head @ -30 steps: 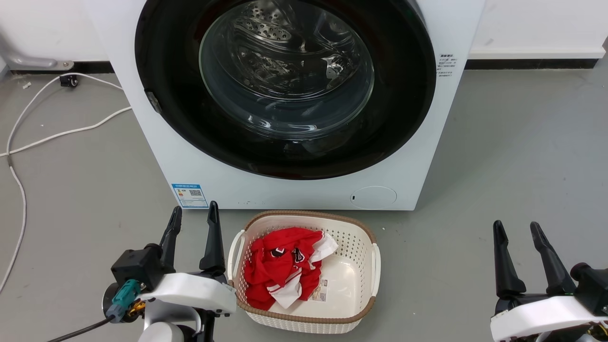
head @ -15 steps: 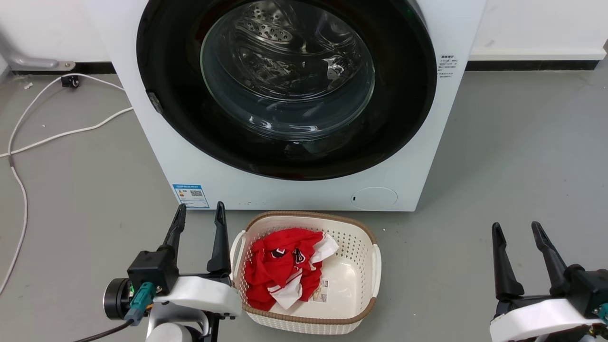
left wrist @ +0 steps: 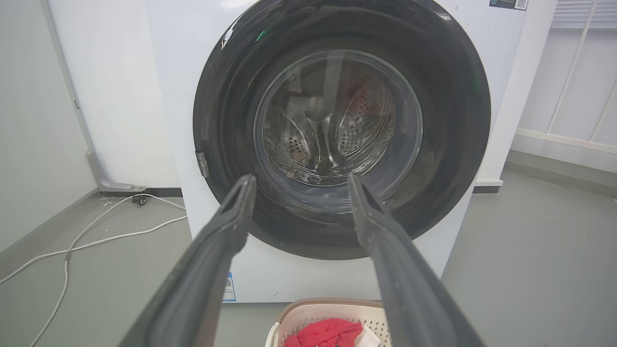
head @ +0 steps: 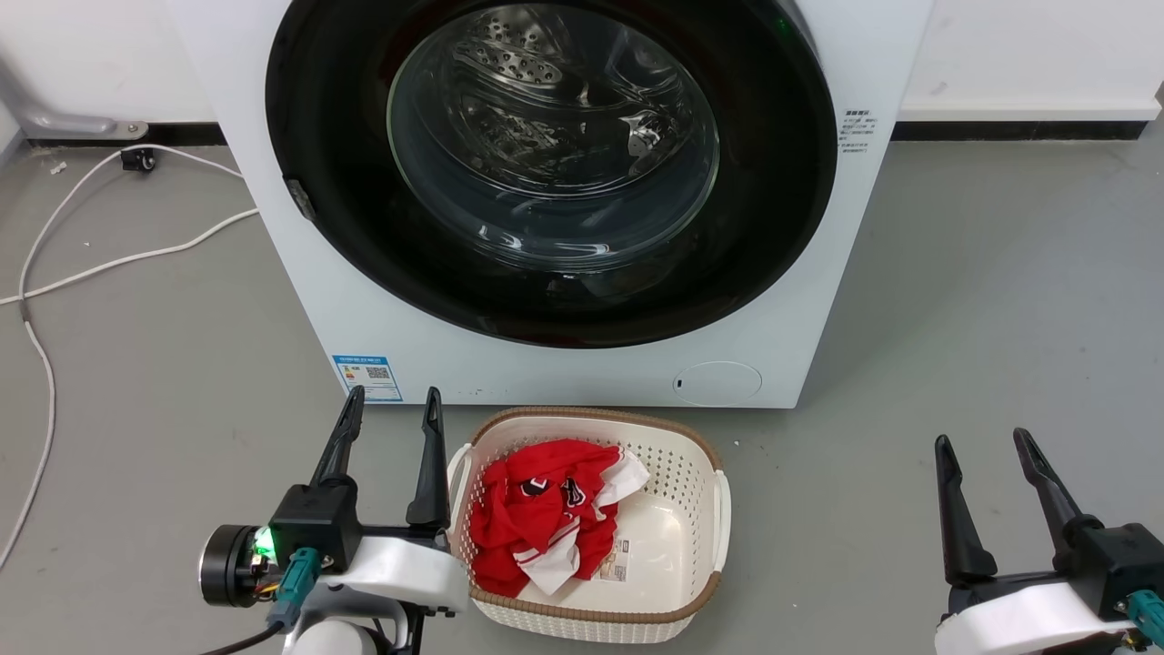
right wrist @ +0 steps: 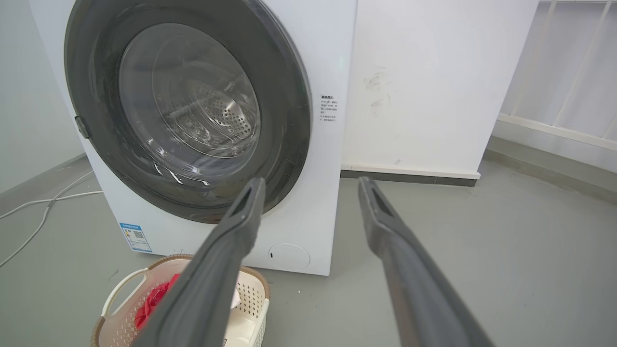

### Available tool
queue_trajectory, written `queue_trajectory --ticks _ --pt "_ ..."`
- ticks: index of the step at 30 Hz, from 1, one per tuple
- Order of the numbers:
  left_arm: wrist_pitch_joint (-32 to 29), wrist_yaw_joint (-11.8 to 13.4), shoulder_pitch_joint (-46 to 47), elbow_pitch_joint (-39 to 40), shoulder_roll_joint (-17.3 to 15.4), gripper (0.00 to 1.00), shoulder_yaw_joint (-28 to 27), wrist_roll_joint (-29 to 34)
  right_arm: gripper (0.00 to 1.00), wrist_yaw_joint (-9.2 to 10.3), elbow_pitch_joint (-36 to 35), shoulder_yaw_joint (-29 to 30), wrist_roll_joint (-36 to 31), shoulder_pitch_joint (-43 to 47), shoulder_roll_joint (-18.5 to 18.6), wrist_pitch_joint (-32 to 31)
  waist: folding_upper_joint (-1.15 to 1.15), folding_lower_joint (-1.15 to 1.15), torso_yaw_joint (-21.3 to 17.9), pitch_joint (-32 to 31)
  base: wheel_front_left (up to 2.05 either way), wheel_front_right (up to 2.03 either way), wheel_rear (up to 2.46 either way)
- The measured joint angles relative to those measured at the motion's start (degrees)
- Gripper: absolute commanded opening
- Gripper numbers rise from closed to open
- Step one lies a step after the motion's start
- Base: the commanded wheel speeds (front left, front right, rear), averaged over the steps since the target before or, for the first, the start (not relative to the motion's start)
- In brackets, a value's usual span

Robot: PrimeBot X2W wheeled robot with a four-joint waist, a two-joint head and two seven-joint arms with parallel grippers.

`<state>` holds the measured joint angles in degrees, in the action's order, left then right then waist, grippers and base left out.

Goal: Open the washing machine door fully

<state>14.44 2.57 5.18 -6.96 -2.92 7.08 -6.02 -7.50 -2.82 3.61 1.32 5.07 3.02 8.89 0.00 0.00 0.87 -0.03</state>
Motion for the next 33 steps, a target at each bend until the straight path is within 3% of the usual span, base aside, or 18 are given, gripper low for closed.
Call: queue_trajectory --ticks 27,28,29,33 --pt "0.6 0.5 0.0 -0.4 0.0 1.0 0.1 1.7 1.0 -0.01 0.3 0.1 -0.9 0.2 0.0 0.2 0.0 0.0 -0.3 0.6 0.0 0.0 0.0" --pt "0.6 0.5 0.0 -0.4 0.0 1.0 0.1 1.7 0.4 -0.01 0.4 0.0 -0.3 0.2 0.0 0.2 0.0 0.0 -0.3 0.7 0.0 0.0 0.0" --pt "0.6 0.5 0.0 -0.4 0.0 1.0 0.1 1.7 0.0 -0.01 0.4 0.0 -0.1 0.2 0.0 0.2 0.0 0.0 -0.2 0.7 0.0 0.0 0.0" --pt "0.6 0.6 0.0 -0.3 0.0 1.0 0.1 1.7 0.0 -0.01 0.4 -0.3 1.7 0.2 0.0 0.6 0.0 0.0 -0.2 0.9 0.0 0.0 0.0"
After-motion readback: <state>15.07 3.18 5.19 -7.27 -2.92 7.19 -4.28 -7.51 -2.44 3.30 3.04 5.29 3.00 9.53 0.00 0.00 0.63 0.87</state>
